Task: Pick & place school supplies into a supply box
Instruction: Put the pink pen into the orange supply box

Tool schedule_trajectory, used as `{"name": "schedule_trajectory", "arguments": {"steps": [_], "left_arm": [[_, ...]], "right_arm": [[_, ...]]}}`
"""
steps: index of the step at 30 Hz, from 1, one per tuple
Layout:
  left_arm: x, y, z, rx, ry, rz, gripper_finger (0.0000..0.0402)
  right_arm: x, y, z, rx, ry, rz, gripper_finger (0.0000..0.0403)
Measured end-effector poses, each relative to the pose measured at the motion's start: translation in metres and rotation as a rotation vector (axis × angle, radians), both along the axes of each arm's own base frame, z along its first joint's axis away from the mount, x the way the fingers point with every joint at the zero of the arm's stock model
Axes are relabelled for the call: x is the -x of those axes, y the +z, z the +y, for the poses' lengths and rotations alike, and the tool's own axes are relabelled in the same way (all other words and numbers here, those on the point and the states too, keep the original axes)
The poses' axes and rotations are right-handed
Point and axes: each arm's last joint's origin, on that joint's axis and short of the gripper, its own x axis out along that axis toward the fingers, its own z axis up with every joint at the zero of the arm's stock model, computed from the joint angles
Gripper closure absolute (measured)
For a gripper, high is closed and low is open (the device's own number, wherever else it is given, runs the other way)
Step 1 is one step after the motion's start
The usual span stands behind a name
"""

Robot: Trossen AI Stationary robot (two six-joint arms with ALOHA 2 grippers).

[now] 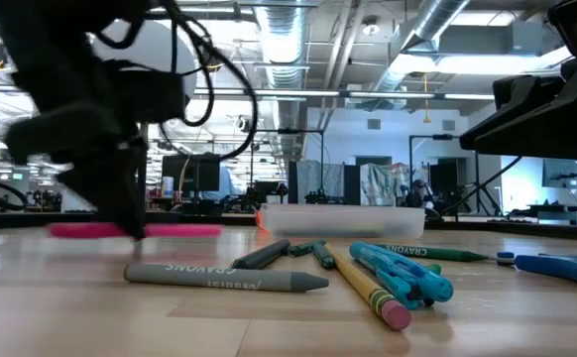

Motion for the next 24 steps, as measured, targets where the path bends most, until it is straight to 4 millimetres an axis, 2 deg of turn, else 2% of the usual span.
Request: {"name": "schedule_trajectory", "arguments": {"steps": [9, 15, 24], "left_arm": [[-0.038, 0.033, 0.027, -0.166, 0.014, -0.121, 0.0361], [-0.064, 0.055, 0.062, -0.253, 0.024, -0.177, 0.0361], [-0.094, 0.067, 0.121, -0.238, -0.071, -0.341, 0.0360]], "right_arm": [[0.000, 0.000, 0.000, -0.001, 0.000, -0.001, 0.0311], [0.000, 0.000, 0.000, -0.001, 0.000, -0.001, 0.0311], [0.000, 0.000, 0.000, -0.009, -0.002, -0.001, 0.0311]]}}
